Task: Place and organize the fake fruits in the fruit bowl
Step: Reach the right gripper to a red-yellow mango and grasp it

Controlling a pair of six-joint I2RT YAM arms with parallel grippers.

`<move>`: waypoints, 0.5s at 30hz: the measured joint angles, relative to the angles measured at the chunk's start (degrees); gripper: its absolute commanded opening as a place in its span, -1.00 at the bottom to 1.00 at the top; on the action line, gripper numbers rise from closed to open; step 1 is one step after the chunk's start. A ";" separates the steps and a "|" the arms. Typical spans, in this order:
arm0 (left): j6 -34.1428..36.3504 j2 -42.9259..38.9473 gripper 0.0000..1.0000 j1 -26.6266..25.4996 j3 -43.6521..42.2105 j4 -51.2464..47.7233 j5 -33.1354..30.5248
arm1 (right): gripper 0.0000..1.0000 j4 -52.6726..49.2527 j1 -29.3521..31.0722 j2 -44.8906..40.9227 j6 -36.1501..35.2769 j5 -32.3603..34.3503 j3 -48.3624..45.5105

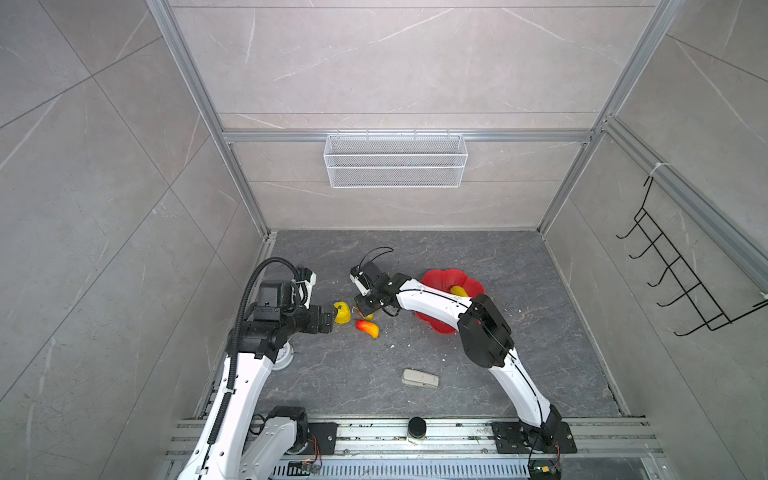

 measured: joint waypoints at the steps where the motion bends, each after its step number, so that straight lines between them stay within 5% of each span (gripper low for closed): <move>1: 0.00 -0.04 1.00 0.00 0.00 0.00 0.00 | -0.07 -0.02 0.00 0.00 -0.02 -0.07 0.00; 15: 0.00 -0.15 1.00 0.00 -0.26 0.00 0.00 | -0.15 -0.50 0.00 2.25 0.44 -1.62 1.84</move>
